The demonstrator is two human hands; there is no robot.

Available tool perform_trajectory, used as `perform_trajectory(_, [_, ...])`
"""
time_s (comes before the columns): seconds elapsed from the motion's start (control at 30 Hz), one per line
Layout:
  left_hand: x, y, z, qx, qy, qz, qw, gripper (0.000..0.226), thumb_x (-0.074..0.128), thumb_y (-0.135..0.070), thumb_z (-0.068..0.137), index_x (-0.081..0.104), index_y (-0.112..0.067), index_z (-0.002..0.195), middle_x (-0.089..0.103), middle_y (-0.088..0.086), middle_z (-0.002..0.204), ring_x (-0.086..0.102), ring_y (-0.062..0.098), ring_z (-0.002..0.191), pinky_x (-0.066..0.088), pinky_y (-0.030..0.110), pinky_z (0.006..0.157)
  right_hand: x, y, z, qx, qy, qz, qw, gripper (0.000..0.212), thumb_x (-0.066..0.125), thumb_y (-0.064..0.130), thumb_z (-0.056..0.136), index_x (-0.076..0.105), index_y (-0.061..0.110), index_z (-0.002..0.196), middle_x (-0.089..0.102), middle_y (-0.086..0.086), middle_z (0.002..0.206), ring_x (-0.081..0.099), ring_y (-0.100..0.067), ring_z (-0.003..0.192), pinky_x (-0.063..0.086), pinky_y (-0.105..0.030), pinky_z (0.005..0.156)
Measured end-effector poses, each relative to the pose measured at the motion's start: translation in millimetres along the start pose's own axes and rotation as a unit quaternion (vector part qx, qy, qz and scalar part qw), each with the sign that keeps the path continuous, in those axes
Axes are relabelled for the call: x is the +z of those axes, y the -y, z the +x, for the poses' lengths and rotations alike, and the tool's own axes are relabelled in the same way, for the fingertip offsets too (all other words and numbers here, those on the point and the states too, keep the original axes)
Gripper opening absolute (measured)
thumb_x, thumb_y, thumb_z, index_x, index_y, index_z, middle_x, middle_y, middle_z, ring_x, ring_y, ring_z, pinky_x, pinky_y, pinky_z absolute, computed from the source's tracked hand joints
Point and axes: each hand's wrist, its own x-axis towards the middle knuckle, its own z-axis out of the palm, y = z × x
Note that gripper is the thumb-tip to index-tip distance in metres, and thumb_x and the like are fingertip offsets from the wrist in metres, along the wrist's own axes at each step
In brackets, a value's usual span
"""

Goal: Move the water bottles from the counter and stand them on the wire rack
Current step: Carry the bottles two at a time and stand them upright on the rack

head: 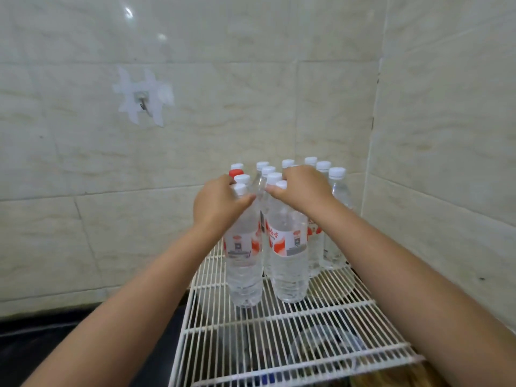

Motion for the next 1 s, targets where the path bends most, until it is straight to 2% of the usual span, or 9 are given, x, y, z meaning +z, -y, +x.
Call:
perform_trajectory(0.1, [-5.3,5.0,6.3,0.042,0.029,0.014,0.999,0.041,0.067,-0.031,0.081,0.061,-0.01,0.116,0.068,0.013,0.111,0.06,0.029,0.104,0.045,0.031,0.078,-1.7,-6.8,0.6,-0.013,0.014,0.014,1.0,0.038,0.05,0.036,0.09,0.061,0.0,0.096,0.065,-0.018,0.103,0.058,-0.033,0.098,0.029,-0.029,0.064])
perform_trajectory(0.23, [-17.0,28.4,15.7,0.049,0.176,-0.229,0.956,0.057,0.067,-0.005,0.081,0.046,-0.008,0.134,0.066,0.011,0.088,0.062,0.009,0.076,0.05,0.016,0.072,-8.6,-18.5,0.4,-0.041,0.056,0.056,0.996,0.04,0.053,0.036,0.089,0.06,-0.003,0.081,0.057,-0.017,0.081,0.048,-0.024,0.076,0.025,-0.029,0.05])
perform_trajectory(0.3, [-19.7,32.6,17.8,0.028,0.247,-0.291,0.924,0.059,0.06,0.004,0.084,0.039,-0.007,0.138,0.065,0.018,0.103,0.062,0.015,0.089,0.052,0.023,0.085,-12.7,-21.3,1.0,-0.059,0.084,0.064,0.993,0.043,0.053,0.035,0.089,0.061,-0.007,0.086,0.056,-0.018,0.077,0.048,-0.023,0.072,0.024,-0.028,0.051])
perform_trajectory(0.4, [-19.7,23.8,17.2,0.026,0.265,-0.265,0.927,0.043,0.054,0.002,0.089,0.045,-0.007,0.13,0.058,0.012,0.112,0.055,0.017,0.098,0.05,0.015,0.077,-16.9,-22.9,-0.2,-0.069,0.105,0.071,0.99,0.035,0.051,0.034,0.09,0.065,0.002,0.094,0.063,-0.017,0.088,0.053,-0.026,0.08,0.031,-0.031,0.061])
perform_trajectory(0.47, [-19.0,15.8,13.4,0.033,0.198,-0.172,0.964,0.03,0.057,-0.014,0.09,0.056,-0.008,0.119,0.06,0.01,0.107,0.054,0.019,0.095,0.046,0.024,0.076,-18.1,-23.6,-2.3,-0.065,0.102,0.077,0.99,0.033,0.05,0.036,0.09,0.066,0.009,0.102,0.066,-0.015,0.096,0.053,-0.022,0.083,0.034,-0.028,0.068])
perform_trajectory(0.67, [-23.1,-9.4,5.1,0.053,0.105,0.101,0.988,0.039,0.061,-0.036,0.085,0.062,-0.011,0.115,0.067,0.012,0.112,0.058,0.028,0.105,0.045,0.032,0.08,-14.4,-15.5,-6.9,-0.055,0.068,0.034,0.996,0.035,0.06,0.035,0.085,0.063,0.0,0.088,0.051,-0.007,0.073,0.049,-0.022,0.078,0.026,-0.029,0.051])
perform_trajectory(0.83, [-36.4,-1.5,18.1,0.099,0.222,-0.033,0.969,0.035,0.063,-0.008,0.085,0.061,-0.011,0.119,0.063,0.009,0.088,0.054,0.018,0.08,0.046,0.013,0.074,-14.9,-14.0,-8.6,-0.078,0.063,0.105,0.989,0.032,0.06,0.026,0.086,0.064,0.011,0.114,0.065,-0.012,0.11,0.054,-0.023,0.097,0.03,-0.022,0.056])
perform_trajectory(0.9, [-39.1,3.7,20.5,0.107,0.285,-0.103,0.947,0.039,0.058,0.001,0.086,0.057,-0.011,0.123,0.061,0.009,0.107,0.053,0.016,0.097,0.046,0.029,0.095,-15.4,-16.1,-7.6,-0.091,0.077,0.122,0.985,0.036,0.058,0.024,0.088,0.058,0.014,0.122,0.062,-0.01,0.122,0.054,-0.022,0.11,0.03,-0.02,0.064])
perform_trajectory(1.0, [-35.8,-1.5,19.7,0.105,0.319,-0.116,0.935,0.042,0.051,0.007,0.088,0.053,-0.01,0.127,0.053,0.006,0.117,0.047,0.015,0.106,0.04,0.027,0.093,-16.2,-24.4,-5.3,-0.097,0.101,0.122,0.983,0.038,0.056,0.023,0.089,0.054,0.016,0.127,0.059,-0.01,0.126,0.052,-0.017,0.104,0.028,-0.017,0.075])
